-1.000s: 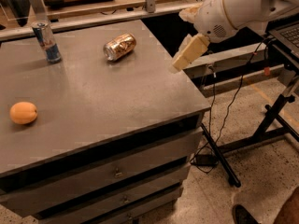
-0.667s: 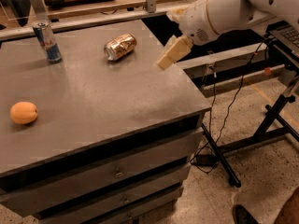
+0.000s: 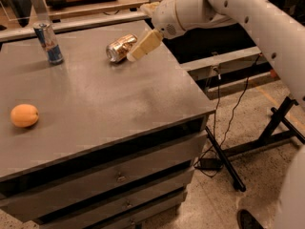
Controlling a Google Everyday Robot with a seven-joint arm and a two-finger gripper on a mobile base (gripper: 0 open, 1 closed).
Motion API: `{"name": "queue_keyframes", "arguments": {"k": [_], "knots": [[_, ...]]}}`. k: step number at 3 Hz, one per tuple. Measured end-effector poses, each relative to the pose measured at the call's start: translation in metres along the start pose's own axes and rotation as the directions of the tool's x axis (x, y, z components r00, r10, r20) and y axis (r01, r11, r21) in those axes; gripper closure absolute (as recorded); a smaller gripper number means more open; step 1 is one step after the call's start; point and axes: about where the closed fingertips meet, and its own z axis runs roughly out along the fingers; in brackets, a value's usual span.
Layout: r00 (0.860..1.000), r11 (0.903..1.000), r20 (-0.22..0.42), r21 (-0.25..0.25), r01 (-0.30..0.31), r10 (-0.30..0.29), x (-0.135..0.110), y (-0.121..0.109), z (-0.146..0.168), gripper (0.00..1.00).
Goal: Knock redbull can over
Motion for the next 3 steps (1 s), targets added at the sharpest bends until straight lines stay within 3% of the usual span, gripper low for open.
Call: {"name": "queue_keyframes", "arguments": {"k": [2,3], "knots": [[0.980,0.9922,0.186,-0.118,-0.041,0.062,-0.028,-0.027,0.105,0.00],[0.973,0.9867,0.202,-0.138,-0.087,0.114,-0.035,-0.032,0.139,0.00]]}}
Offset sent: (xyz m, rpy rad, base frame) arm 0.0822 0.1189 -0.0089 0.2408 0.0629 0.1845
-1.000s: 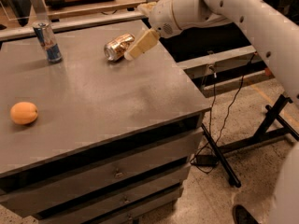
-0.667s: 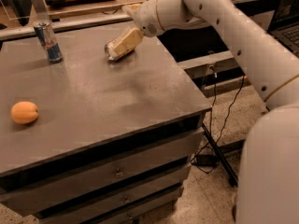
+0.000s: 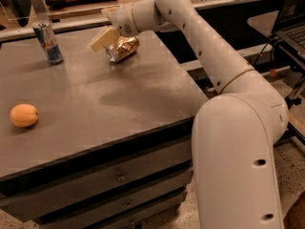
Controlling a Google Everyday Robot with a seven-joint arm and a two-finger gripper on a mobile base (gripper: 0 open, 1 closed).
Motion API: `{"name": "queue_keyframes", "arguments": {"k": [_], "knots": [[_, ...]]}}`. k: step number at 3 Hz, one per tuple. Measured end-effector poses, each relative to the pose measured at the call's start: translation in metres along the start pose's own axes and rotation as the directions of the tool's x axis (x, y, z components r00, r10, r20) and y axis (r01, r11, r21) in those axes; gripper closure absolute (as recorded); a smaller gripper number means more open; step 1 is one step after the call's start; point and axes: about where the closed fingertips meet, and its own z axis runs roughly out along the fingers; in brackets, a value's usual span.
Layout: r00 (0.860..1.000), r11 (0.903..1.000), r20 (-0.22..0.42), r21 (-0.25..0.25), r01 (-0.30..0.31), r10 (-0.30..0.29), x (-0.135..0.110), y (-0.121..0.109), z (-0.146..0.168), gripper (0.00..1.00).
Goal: Knock redbull can over
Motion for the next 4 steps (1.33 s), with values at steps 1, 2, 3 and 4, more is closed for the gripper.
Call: {"name": "queue_keyframes", "arguments": {"k": [1,2,3,4], "knots": [[0.998,0.9978,0.000,0.008,-0.066,0.066,0.002,-0.008,0.037,0.00],[0.997,0.9969,0.010,0.005,-0.078,0.078,-0.005,-0.003,0.064,0.00],[1.000,0.9996,0.003,0.026,-0.007,0.007,-0.028,0.002,0.099,0.00],[0.999,0.9995,-0.003,-0.003,0.033,-0.033,-0.042,0.015,0.119,0.00]]}}
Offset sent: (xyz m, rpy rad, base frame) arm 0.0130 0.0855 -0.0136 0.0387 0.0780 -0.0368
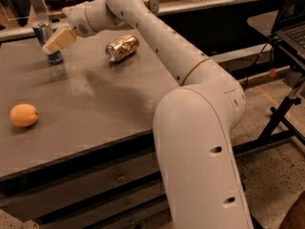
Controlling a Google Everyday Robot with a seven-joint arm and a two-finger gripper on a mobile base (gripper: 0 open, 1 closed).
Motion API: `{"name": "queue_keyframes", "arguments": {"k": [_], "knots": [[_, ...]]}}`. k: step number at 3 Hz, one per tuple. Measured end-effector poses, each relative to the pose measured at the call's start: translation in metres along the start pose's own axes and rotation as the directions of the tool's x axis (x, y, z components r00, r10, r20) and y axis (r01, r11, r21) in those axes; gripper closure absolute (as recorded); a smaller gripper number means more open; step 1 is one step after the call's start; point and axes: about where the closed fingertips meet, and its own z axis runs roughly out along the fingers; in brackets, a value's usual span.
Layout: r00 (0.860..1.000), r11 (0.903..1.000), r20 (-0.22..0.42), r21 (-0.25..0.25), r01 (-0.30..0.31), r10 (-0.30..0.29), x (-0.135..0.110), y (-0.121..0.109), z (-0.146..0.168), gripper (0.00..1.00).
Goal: Knock redbull can over
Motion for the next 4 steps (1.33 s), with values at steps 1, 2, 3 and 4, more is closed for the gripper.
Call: {"name": "queue_keyframes", "arguments": {"k": [1,2,3,4], "knots": [[1.000,0.9998,-0.002,-0.011,0.015,-0.015,-0.005,0.005,0.008,0.00],[1.000,0.9967,0.008,0.078,-0.024,0.023,-0.001,0.003,0.001,0.00],[0.999,0.9875,0.036,0.152,-0.041,0.036,0.004,-0.003,0.005,0.00],[0.997,0.9866,0.045,0.149,-0.067,0.061,0.015,-0.006,0.029,0.00]]}}
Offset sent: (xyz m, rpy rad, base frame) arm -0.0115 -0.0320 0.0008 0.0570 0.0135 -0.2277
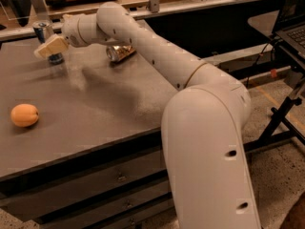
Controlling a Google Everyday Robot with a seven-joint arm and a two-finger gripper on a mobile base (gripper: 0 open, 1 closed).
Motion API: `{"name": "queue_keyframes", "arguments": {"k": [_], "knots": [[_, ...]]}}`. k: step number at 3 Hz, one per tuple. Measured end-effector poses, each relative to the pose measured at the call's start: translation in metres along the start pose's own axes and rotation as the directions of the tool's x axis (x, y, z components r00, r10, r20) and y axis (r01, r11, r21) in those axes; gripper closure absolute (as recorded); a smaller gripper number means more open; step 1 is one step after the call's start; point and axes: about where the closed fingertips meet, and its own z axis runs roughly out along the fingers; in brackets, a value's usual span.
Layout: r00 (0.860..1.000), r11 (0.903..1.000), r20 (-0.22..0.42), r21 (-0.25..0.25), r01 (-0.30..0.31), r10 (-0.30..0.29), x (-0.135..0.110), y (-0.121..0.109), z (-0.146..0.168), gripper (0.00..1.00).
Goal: Knock redbull can over
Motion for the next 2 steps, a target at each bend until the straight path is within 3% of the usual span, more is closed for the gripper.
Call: {"name": "queue_keyframes", "arguments": {"k": [1,2], "knots": [[0.999,0.9972,-0.005,-0.064,-0.038,0.038,0.005,-0.002,0.033,0.02],[0.998,0.9897,-0.005,-0.132,-0.057,0.056,0.006,0.004,0.052,0.23]]}}
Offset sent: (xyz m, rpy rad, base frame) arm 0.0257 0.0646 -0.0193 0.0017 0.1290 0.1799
